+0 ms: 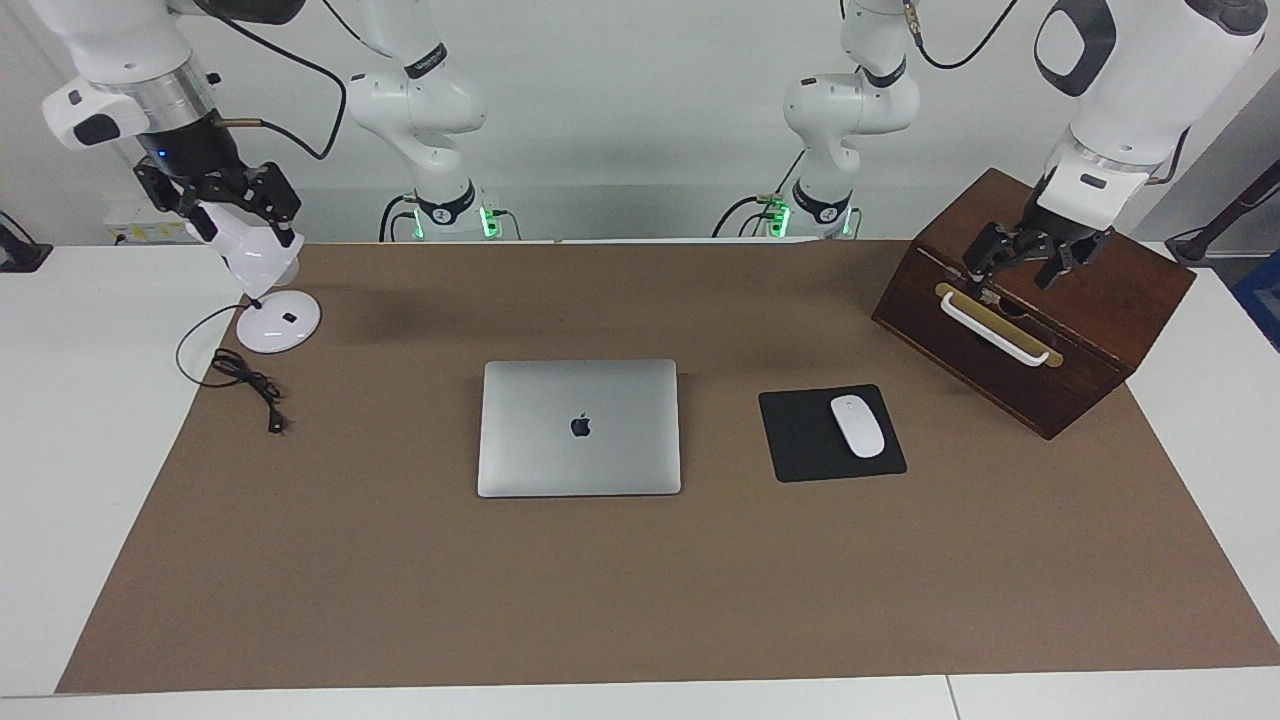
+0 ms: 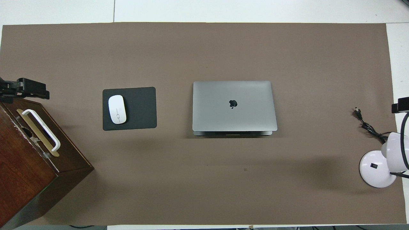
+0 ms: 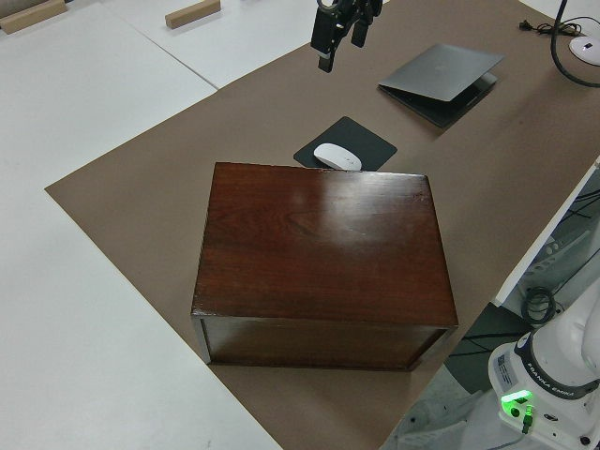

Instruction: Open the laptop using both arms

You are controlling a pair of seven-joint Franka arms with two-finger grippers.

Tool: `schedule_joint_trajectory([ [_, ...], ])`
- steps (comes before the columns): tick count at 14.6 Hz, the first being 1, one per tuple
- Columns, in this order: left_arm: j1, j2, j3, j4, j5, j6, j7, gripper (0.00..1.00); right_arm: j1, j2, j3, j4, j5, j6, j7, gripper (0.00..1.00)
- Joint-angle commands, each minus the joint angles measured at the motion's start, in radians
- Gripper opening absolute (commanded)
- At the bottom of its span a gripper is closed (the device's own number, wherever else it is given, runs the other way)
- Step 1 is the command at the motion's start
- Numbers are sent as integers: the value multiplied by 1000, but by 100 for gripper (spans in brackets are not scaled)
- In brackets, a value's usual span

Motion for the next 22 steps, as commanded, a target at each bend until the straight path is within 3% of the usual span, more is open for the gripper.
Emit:
schedule_joint_trajectory([
  [1, 10, -15, -2, -9, -17, -9, 16, 100, -17, -8, 8, -5, 7, 4, -22, 100],
  [20, 9, -17, -2, -14, -22, -6, -41, 100, -17, -8, 8, -5, 7, 4, -22, 100],
  [21, 9, -17, -2, -15, -22, -6, -41, 99, -17, -8, 8, -5, 7, 4, -22, 100],
  [22, 9, -17, -2, -15, -22, -6, -41, 90, -17, -8, 8, -5, 7, 4, -22, 100],
])
